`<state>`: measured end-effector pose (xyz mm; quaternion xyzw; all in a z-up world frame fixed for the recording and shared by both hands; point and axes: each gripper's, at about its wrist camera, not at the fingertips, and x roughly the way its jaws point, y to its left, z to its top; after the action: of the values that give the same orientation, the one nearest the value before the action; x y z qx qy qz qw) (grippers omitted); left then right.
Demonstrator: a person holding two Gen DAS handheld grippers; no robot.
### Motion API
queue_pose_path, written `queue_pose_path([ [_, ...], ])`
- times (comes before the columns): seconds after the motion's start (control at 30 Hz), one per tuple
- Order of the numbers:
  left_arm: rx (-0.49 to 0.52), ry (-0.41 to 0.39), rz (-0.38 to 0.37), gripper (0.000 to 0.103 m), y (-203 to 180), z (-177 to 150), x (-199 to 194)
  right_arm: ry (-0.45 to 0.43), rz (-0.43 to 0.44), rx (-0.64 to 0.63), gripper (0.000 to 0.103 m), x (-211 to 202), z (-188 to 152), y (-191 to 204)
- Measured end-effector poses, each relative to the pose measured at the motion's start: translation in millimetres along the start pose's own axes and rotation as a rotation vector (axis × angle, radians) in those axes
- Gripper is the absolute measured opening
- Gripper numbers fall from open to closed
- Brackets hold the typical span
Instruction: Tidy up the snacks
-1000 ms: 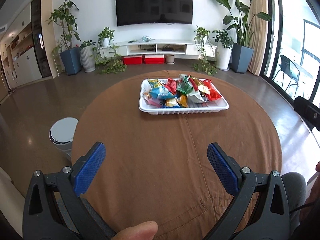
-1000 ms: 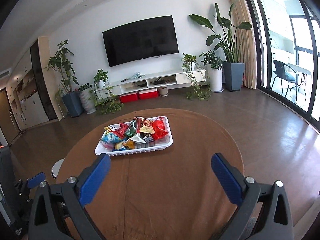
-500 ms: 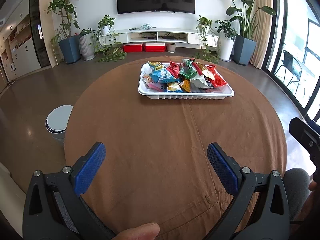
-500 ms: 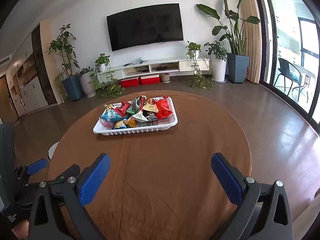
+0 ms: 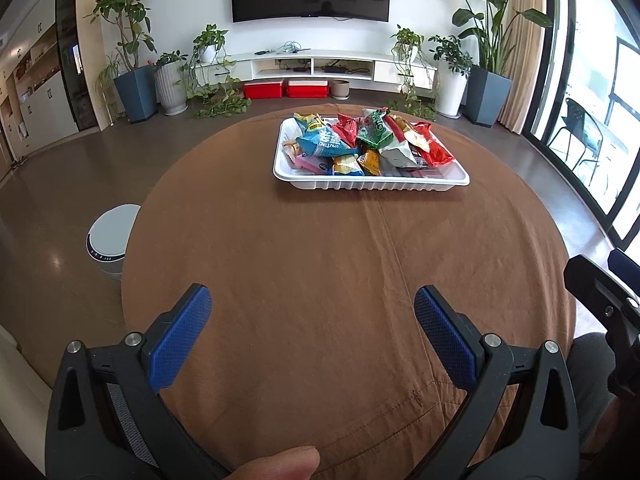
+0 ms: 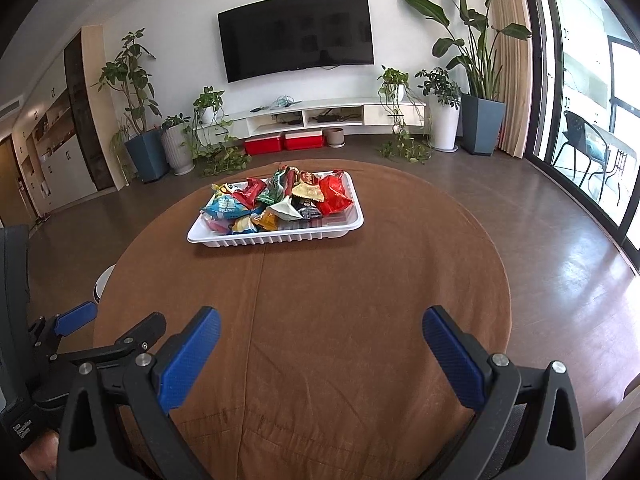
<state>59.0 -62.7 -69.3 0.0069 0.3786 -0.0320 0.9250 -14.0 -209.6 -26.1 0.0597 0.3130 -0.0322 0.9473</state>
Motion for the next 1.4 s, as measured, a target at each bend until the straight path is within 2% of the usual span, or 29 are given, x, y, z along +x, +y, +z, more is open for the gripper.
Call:
queue_pose_path([
  [1.4,0.001,0.008,-0.009,0.103,-4.5,-0.9,9.8,0.033,-0.001,-0.002,0.103,7.5,-5.6,0.0],
])
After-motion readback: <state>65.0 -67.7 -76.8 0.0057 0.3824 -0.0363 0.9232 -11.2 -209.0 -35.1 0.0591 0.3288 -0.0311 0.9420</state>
